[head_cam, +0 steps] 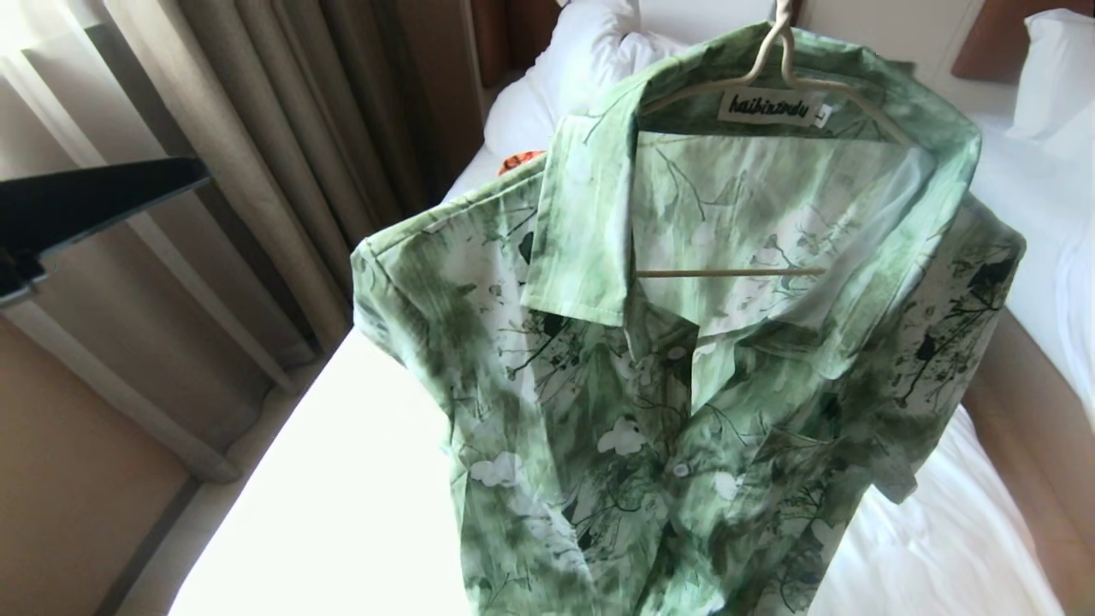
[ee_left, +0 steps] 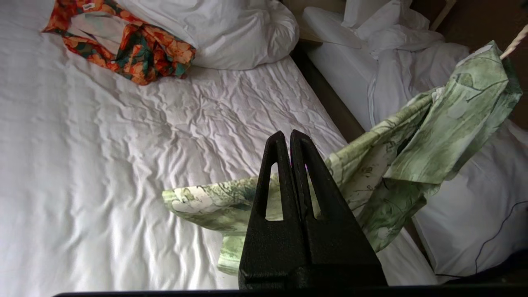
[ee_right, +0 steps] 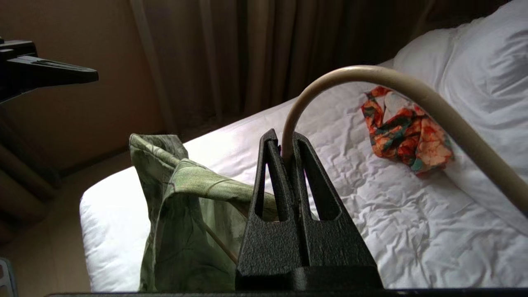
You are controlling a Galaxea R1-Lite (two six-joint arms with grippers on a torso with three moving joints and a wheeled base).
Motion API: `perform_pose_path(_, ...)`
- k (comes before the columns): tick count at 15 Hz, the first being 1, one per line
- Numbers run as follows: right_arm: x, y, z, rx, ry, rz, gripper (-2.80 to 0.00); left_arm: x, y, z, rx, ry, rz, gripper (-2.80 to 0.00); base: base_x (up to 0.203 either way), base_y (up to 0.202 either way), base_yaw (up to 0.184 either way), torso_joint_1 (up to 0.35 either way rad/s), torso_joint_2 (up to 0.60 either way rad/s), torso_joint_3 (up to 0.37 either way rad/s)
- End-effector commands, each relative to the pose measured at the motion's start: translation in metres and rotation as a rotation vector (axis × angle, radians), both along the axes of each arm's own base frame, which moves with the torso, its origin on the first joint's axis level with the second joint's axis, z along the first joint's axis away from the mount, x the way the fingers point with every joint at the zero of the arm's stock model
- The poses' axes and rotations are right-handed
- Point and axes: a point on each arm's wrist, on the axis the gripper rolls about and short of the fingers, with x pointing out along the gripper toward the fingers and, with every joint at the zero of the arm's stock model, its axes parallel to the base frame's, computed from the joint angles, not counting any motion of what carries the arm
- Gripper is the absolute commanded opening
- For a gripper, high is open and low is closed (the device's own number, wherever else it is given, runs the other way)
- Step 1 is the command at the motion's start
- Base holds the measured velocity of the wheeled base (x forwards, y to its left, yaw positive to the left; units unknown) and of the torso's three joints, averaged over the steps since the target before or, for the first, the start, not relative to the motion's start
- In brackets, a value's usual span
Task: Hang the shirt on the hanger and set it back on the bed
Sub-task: Take the clothes hanger out of the clothes
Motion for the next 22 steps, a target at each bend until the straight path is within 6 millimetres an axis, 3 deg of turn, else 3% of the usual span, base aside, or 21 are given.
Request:
perform_pose_path(1, -0.002, -0.004, 0.004, 0.012, -0.025, -0.004, -2.80, -0.008, 0.003, -0.002, -0.007, -0.011, -0.005, -2.80, 0.000, 0.000, 0.000, 0.183, -0.54, -0.378)
perform_pose_path(9, 0.018, -0.004, 0.007, 0.028, -0.129, -0.074, -2.80, -0.011, 0.013, -0.005, -0.011, -0.016, 0.079, -2.80, 0.000, 0.000, 0.000, 0.217, -0.57, -0.354)
perform_pose_path(22, 0.050, -0.008, 0.008, 0.081, -0.202, -0.139, -2.80, -0.017, 0.021, -0.013, -0.009, -0.014, 0.138, -2.80, 0.000, 0.000, 0.000, 0.118, -0.28, -0.161)
